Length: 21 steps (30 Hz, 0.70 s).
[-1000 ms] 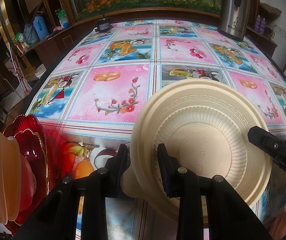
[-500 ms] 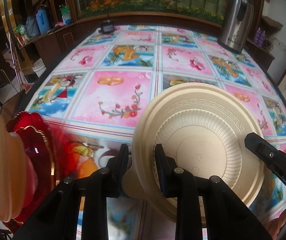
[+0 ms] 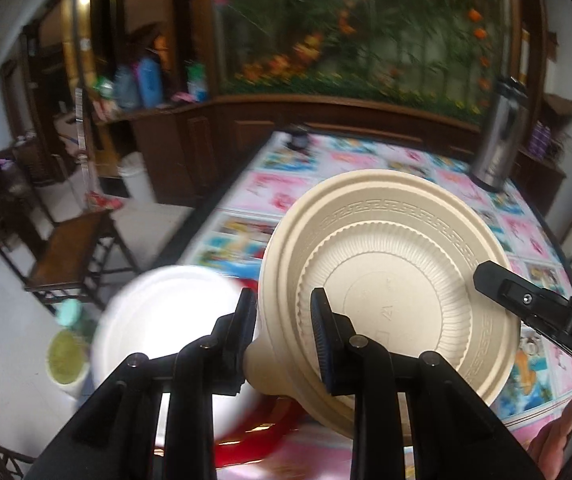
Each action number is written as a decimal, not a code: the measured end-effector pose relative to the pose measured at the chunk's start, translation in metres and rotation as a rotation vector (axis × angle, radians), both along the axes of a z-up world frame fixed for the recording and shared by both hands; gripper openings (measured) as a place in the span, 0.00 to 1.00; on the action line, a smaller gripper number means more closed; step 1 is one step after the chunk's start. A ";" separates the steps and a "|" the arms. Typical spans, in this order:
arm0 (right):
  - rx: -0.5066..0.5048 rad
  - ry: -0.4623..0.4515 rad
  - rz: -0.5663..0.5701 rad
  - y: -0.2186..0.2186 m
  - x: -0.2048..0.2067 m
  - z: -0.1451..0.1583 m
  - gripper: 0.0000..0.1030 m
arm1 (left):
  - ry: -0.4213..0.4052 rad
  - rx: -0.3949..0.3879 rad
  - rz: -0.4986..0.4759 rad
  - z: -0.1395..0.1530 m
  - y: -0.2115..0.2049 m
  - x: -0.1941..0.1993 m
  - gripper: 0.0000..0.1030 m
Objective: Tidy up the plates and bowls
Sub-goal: 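Carry the beige bowl with both grippers toward the red plate stack, then lower the beige bowl onto the red plate stack with both grippers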
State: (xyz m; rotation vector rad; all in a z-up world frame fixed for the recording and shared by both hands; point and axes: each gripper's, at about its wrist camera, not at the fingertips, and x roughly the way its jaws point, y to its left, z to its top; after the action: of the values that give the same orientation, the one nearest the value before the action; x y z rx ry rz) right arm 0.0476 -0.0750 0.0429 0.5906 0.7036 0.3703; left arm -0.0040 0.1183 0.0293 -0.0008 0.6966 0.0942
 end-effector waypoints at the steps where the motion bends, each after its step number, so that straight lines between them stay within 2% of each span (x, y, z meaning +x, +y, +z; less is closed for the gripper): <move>1: 0.000 -0.005 0.032 0.016 0.002 0.003 0.12 | -0.012 0.008 0.028 0.004 0.013 -0.007 0.26; 6: -0.035 -0.011 0.141 0.077 0.010 0.005 0.12 | -0.018 0.030 0.124 0.005 0.059 -0.024 0.26; 10: -0.085 -0.007 0.198 0.117 0.013 -0.003 0.12 | 0.020 0.039 0.173 -0.012 0.083 -0.024 0.27; 17: -0.170 0.045 0.214 0.144 0.023 -0.028 0.12 | 0.130 -0.030 0.192 -0.049 0.106 -0.006 0.27; 21: -0.178 0.061 0.208 0.146 0.026 -0.036 0.13 | 0.146 -0.032 0.205 -0.056 0.107 -0.007 0.29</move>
State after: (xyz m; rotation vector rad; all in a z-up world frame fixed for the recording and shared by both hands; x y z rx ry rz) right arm 0.0741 0.0713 0.0065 0.3622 0.8500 0.4784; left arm -0.0111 0.2258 -0.0267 -0.0973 0.8429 0.2819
